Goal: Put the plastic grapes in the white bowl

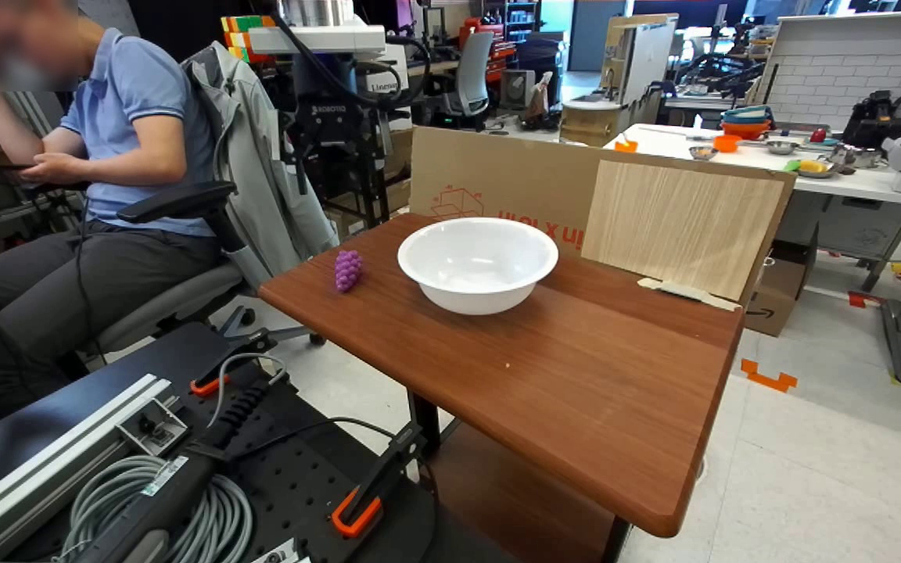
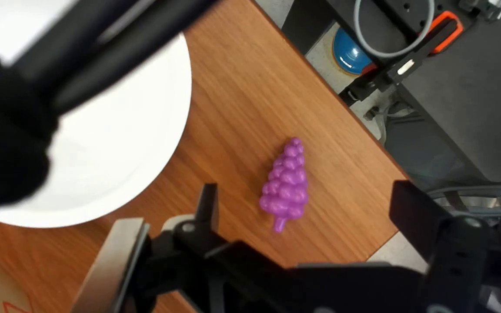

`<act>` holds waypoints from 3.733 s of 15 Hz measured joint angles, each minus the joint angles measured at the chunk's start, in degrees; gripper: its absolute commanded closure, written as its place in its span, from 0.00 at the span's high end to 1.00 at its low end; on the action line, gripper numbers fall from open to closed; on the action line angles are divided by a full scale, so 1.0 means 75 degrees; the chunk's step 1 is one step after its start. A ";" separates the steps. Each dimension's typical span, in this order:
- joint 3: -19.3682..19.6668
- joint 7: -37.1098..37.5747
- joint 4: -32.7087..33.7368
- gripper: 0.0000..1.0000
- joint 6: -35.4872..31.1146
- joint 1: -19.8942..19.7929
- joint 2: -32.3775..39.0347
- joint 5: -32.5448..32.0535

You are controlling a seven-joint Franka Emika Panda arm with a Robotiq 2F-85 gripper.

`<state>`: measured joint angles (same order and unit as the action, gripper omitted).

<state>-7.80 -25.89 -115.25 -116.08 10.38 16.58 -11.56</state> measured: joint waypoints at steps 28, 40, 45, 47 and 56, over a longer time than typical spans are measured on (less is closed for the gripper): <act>-0.0064 0.0887 0.1831 0.15 0.0914 0.0290 0.2866 -0.0539; -0.0041 0.0911 0.0813 0.15 0.0886 -0.0339 0.0096 -0.0178; 0.0675 0.0904 0.0496 0.15 0.0914 -0.1412 -0.0727 0.0530; 0.0964 0.0904 0.0528 0.15 0.0916 -0.1728 -0.0664 0.0649; 0.1198 0.1468 0.1633 0.15 0.1271 -0.1876 0.1075 0.0668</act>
<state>1.19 -14.88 -103.00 -106.55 -3.69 24.65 -6.55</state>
